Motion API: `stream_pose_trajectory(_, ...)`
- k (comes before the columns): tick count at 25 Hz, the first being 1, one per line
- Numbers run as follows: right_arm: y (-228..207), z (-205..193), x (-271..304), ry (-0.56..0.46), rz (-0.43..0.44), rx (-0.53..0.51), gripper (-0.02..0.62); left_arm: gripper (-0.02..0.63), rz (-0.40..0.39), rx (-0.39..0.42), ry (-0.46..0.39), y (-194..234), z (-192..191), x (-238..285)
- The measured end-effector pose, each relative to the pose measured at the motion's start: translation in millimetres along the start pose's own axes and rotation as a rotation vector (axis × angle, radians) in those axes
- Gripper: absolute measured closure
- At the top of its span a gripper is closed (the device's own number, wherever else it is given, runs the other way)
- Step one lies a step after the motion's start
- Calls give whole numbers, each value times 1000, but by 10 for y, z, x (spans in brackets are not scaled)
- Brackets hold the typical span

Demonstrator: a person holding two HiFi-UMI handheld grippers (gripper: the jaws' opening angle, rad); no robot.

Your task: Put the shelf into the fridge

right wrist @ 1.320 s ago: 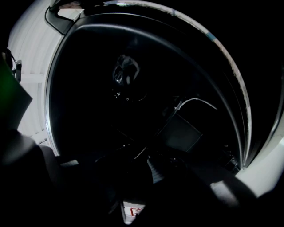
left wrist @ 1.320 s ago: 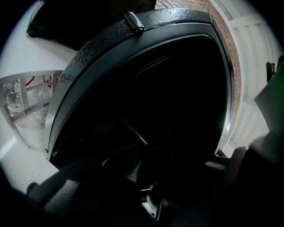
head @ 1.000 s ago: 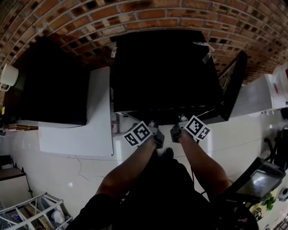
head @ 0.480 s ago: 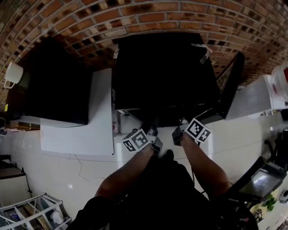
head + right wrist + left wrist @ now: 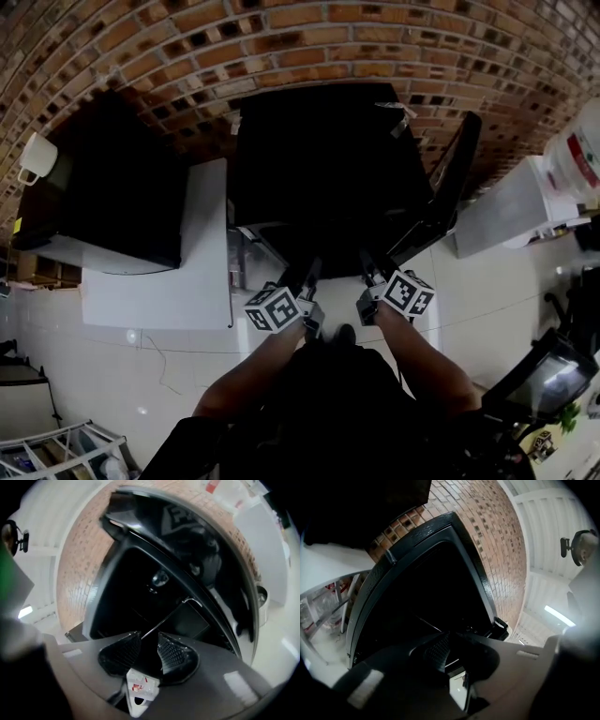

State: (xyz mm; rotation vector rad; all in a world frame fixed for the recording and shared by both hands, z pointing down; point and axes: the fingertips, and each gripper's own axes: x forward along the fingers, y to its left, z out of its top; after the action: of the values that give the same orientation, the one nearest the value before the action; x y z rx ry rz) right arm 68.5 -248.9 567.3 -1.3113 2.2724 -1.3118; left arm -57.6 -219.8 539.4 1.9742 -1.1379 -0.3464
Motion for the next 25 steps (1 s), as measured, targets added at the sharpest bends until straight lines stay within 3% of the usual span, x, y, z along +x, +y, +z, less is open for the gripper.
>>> stream_pose_trajectory(13, 534, 102, -673, -17, 61, -225, 531, 603, -15, 292, 5, -456, 108, -520)
stream_pose_trajectory(21, 872, 235, -931, -46, 103, -406, 589, 603, -24, 405, -31, -639, 298, -847)
stream_pose_trajectory(25, 999, 257, -1041, -54, 110, -472, 589, 603, -10, 465, -44, -693, 360, -967)
